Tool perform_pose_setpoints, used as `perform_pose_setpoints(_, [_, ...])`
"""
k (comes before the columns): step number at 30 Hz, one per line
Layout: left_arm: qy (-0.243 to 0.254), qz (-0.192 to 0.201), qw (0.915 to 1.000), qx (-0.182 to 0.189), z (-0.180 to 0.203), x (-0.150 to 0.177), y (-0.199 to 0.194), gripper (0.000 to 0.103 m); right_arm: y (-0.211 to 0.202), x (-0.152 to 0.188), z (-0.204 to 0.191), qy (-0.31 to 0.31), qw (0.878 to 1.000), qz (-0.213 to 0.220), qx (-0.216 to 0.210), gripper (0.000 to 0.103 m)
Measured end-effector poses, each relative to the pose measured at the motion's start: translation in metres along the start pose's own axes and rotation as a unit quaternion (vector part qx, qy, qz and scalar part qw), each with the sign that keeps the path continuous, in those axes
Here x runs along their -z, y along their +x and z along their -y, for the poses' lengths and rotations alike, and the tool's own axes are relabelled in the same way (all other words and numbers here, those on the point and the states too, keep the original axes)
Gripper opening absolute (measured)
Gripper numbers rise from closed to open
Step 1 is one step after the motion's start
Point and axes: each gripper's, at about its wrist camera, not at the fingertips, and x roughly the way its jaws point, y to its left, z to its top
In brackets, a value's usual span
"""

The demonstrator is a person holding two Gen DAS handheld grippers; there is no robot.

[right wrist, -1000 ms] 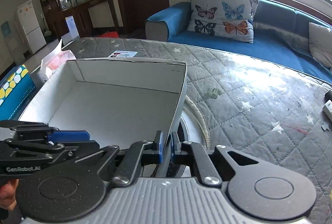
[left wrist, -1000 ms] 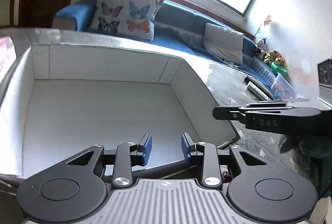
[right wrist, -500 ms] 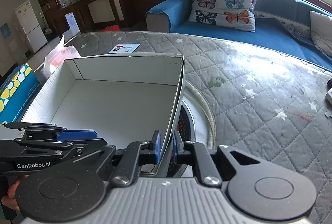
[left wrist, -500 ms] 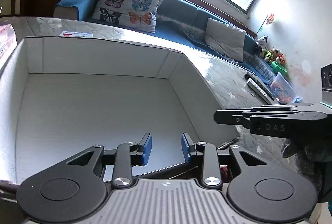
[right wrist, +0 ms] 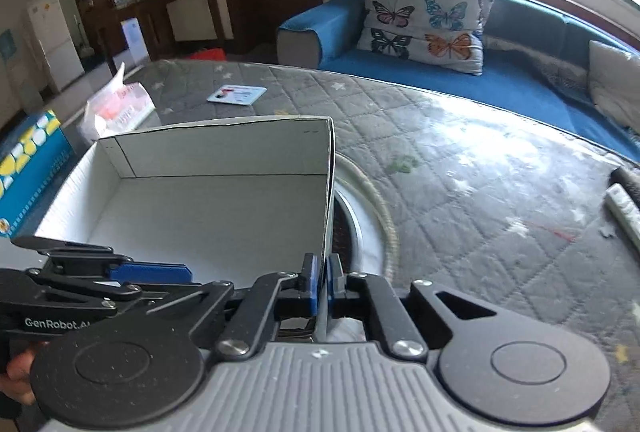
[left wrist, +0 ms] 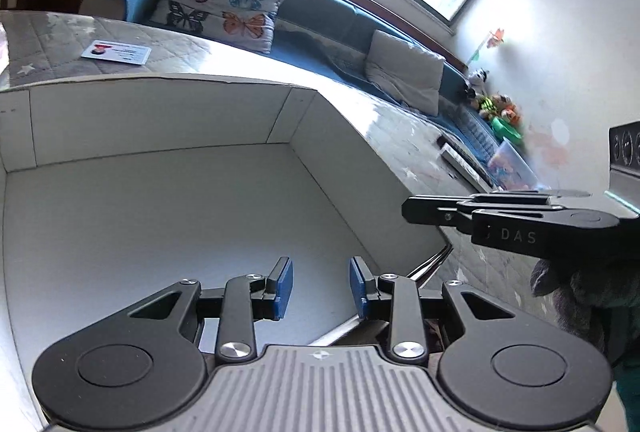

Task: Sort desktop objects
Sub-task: 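Turn the empty shoebox upright and lower it onto the table with both grippers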

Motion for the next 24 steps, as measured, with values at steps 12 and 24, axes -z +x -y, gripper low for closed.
perform_pose_setpoints(12, [0.056,0.004,0.9983,-0.013,0.037,0.010,0.002,0.033,-0.021,0.033,0.020,0.034,0.999,0.023,0.013,0.008])
perform_pose_setpoints(24, [0.096,0.061,0.9901,-0.082,0.061,0.032,-0.035,0.035,-0.063,0.072,0.007,0.029,0.995,0.094,-0.019,0.039])
